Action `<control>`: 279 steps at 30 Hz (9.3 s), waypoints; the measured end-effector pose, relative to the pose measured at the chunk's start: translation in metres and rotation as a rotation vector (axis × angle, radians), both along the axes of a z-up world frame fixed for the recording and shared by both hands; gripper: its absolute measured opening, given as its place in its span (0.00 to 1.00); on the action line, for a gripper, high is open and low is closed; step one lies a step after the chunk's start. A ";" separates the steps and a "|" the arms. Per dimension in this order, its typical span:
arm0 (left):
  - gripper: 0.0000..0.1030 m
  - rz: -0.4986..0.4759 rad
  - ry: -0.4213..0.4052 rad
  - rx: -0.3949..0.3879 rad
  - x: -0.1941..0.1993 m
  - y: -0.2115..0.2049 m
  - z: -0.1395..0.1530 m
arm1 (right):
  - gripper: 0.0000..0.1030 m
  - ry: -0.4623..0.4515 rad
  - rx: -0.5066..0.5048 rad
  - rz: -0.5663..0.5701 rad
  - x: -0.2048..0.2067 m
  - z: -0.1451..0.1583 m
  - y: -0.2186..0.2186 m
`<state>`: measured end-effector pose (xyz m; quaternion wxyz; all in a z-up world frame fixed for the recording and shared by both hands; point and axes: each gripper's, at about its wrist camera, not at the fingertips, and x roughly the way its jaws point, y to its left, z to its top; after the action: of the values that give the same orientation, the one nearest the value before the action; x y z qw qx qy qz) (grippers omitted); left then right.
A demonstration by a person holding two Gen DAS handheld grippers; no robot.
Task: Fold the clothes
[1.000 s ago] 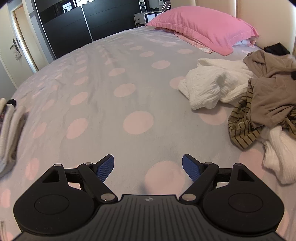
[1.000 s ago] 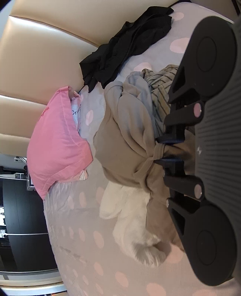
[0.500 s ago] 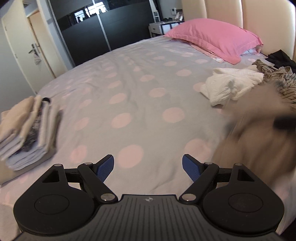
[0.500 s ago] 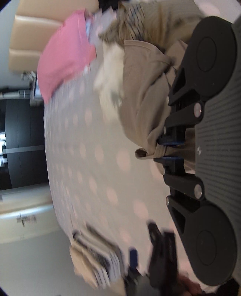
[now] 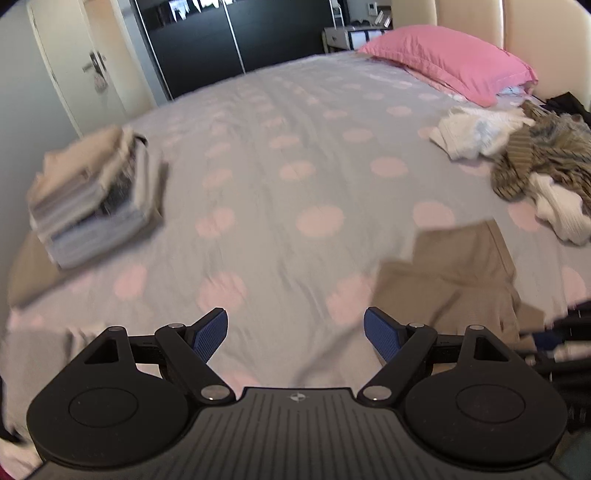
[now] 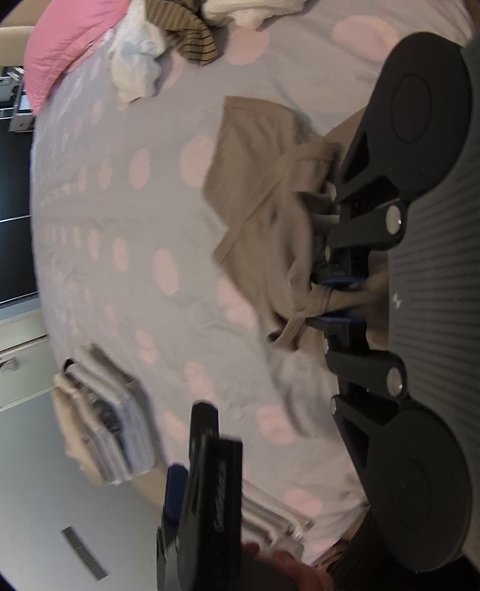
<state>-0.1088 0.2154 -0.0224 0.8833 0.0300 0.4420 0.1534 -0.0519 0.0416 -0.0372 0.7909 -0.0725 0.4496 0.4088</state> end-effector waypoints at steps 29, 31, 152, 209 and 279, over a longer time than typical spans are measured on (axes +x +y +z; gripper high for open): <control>0.38 -0.179 0.221 -0.250 -0.006 -0.028 -0.096 | 0.39 0.053 -0.138 -0.010 0.036 -0.069 -0.026; 0.29 -0.188 0.221 -0.261 -0.005 -0.031 -0.097 | 0.23 0.060 -0.130 -0.030 0.038 -0.070 -0.028; 0.04 -0.044 0.274 -0.473 -0.006 0.021 -0.056 | 0.33 0.034 -0.006 0.465 -0.018 -0.024 0.025; 0.03 -0.036 -0.373 0.008 -0.069 0.024 0.258 | 0.04 -0.903 0.236 0.190 -0.002 0.277 0.039; 0.03 -0.151 0.095 -0.386 -0.006 0.044 -0.031 | 0.01 -0.164 -0.374 -0.107 0.134 -0.043 -0.011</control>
<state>-0.1144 0.2592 -0.0530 0.8599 -0.0994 0.5007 -0.0023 0.0822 0.0309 -0.0805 0.8181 -0.2271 0.4549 0.2685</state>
